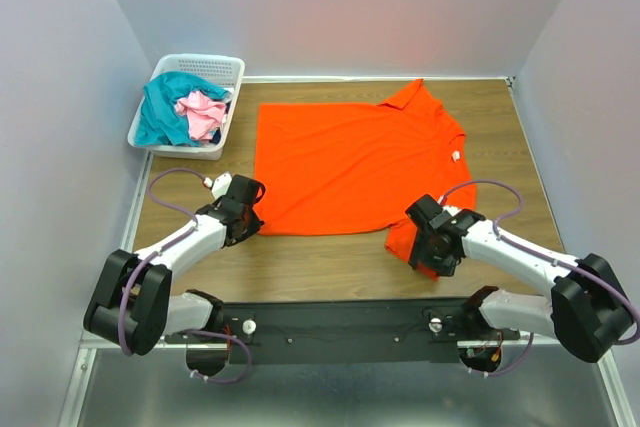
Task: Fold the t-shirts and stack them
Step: Fold the tshirt
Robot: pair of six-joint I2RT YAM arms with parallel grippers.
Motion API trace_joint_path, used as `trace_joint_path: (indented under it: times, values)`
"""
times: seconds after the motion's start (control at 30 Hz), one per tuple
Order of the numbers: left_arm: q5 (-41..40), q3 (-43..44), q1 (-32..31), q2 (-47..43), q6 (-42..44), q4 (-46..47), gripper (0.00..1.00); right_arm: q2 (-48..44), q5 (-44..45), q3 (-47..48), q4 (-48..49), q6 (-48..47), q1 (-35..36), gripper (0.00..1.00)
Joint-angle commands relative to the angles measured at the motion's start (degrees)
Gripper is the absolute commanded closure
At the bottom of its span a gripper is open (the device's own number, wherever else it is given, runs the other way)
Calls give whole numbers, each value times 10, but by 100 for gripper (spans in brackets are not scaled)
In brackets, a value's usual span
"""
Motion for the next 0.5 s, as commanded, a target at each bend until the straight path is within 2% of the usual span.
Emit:
trace_joint_path:
  times: [0.0, 0.1, 0.13, 0.3, 0.33, 0.4, 0.47]
  values:
    - [-21, 7, 4, -3, 8, -15, 100, 19, 6, -25, 58, 19, 4, 38]
    - [-23, 9, 4, -3, 11, -17, 100, 15, 2, -34, 63, 23, 4, 52]
    - [-25, 8, 4, -4, 12, -17, 100, 2, -2, -36, 63, 25, 4, 65]
    - [-28, 9, 4, -15, 6, -25, 100, -47, -33, -39, 51, 22, 5, 83]
    - [-29, 7, 4, -18, 4, -29, 100, -54, -36, -38, 41, 25, 4, 85]
    - [-30, 0, 4, -35, -1, -37, 100, -75, -31, -36, -1, 33, 4, 96]
    - [-25, -7, 4, -54, -11, -44, 100, -95, -39, -30, -33, 38, 4, 99]
